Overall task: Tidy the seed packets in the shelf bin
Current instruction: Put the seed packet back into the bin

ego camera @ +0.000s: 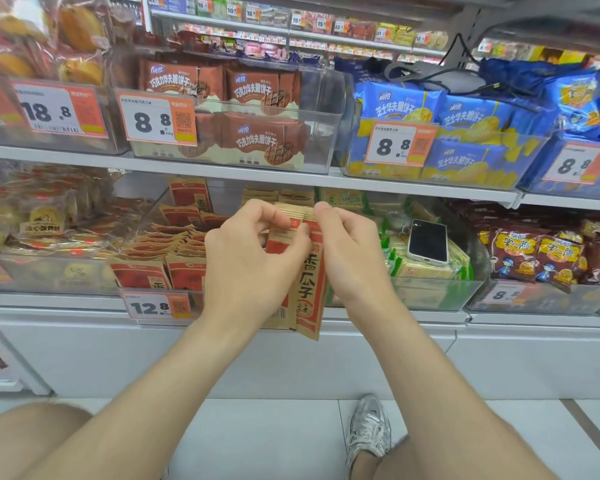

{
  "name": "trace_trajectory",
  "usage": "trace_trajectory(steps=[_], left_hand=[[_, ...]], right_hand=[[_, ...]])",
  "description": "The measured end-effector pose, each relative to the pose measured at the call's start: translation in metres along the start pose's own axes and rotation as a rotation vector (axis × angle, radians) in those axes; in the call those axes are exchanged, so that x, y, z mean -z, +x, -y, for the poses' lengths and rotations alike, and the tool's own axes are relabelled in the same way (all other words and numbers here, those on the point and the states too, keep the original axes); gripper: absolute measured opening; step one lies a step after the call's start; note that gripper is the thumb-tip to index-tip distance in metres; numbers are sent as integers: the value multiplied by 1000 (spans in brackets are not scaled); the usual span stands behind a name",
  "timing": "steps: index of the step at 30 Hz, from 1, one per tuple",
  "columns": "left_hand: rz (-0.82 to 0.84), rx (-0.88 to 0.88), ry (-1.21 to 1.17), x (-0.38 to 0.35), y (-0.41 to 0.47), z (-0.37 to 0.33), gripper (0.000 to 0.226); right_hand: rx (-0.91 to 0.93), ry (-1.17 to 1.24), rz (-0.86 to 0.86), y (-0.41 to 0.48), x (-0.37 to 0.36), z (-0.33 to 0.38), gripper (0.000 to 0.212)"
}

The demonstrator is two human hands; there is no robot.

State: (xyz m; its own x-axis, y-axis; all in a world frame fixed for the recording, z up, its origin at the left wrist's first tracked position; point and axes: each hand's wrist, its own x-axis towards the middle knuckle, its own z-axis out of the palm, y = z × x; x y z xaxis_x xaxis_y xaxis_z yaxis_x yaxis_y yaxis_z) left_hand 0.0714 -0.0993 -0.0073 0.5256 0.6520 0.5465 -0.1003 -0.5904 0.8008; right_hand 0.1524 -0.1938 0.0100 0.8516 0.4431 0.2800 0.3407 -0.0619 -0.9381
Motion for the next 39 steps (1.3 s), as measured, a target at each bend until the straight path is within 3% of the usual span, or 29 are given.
trace_trajectory(steps=[5, 10, 13, 17, 19, 27, 30, 33, 39], left_hand=[[52, 80, -89, 0, 4, -1, 10], [106, 180, -192, 2, 6, -3, 9], [58, 188, -184, 5, 12, 3, 8], [-157, 285, -226, 14, 27, 17, 13], [-179, 320, -231, 18, 32, 21, 21], [261, 164, 186, 15, 19, 15, 35], [315, 173, 147, 15, 18, 17, 36], [360, 205, 52, 18, 21, 15, 34], [372, 251, 23, 22, 26, 15, 12]], right_hand=[[96, 8, -57, 2, 0, -5, 62], [20, 95, -49, 6, 3, -9, 64], [-62, 144, 77, 4, 7, -4, 57], [-161, -66, 372, 1, 20, -1, 17], [-176, -89, 445, -1, 21, -3, 19], [-123, -15, 70, 7, 14, -16, 16], [-112, -18, -11, 6, 16, -12, 10], [-105, 8, -49, 5, 18, -5, 18], [-77, -13, 23, 0, 16, -4, 29]])
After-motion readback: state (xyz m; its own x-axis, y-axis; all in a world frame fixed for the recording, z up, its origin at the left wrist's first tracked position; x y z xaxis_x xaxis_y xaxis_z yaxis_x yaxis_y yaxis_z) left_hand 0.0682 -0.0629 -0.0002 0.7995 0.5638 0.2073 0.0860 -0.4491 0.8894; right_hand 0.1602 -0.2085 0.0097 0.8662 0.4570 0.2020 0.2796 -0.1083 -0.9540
